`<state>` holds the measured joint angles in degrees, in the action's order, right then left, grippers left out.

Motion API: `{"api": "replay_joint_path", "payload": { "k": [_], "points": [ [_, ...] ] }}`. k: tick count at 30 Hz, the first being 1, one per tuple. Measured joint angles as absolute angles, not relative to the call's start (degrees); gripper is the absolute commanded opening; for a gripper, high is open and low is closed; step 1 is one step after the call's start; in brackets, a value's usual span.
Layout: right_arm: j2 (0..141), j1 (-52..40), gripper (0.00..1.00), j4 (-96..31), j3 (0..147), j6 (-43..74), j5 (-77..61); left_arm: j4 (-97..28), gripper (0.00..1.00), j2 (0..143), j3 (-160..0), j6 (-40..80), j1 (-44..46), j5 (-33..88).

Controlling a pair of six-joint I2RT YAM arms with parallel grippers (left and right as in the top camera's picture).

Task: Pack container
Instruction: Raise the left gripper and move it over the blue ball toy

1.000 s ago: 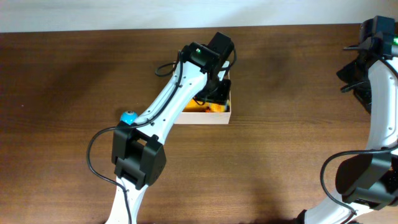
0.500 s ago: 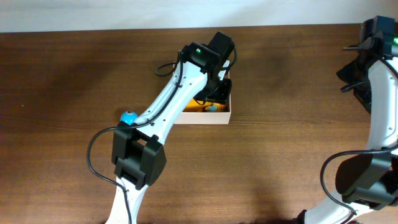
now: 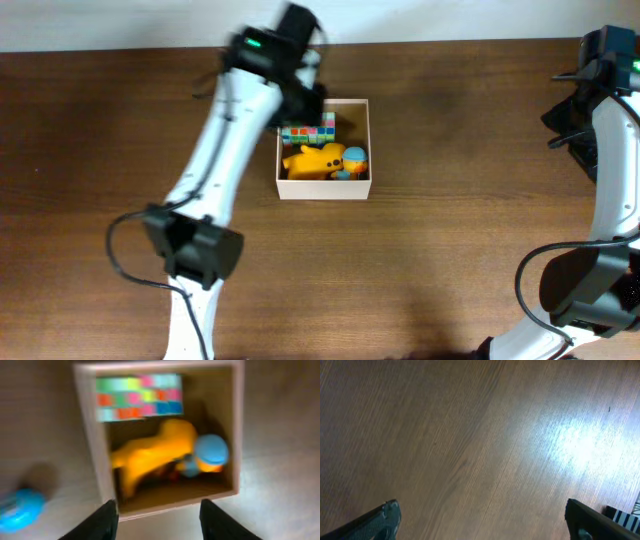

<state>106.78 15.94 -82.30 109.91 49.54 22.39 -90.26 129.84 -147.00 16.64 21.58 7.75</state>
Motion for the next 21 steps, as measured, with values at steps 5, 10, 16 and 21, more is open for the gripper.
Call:
{"api": "replay_joint_path", "payload": {
  "k": [5,10,16,21],
  "points": [
    [106.8,15.9,0.99,-82.3,109.9,49.5,22.4,-96.3,0.56,128.4,-157.1,15.6,15.8,3.2],
    [106.8,15.9,0.99,-82.3,109.9,49.5,22.4,-96.5,0.56,126.1,-157.4,15.0,13.2,1.4],
    [106.8,15.9,0.99,-82.3,109.9,49.5,22.4,-96.4,0.57,122.9,-153.7,12.4,10.8,-1.0],
    [106.8,15.9,0.99,-82.3,109.9,49.5,22.4,-96.5,0.57,114.1,-139.2,11.6,8.3,-4.1]
  ]
}}
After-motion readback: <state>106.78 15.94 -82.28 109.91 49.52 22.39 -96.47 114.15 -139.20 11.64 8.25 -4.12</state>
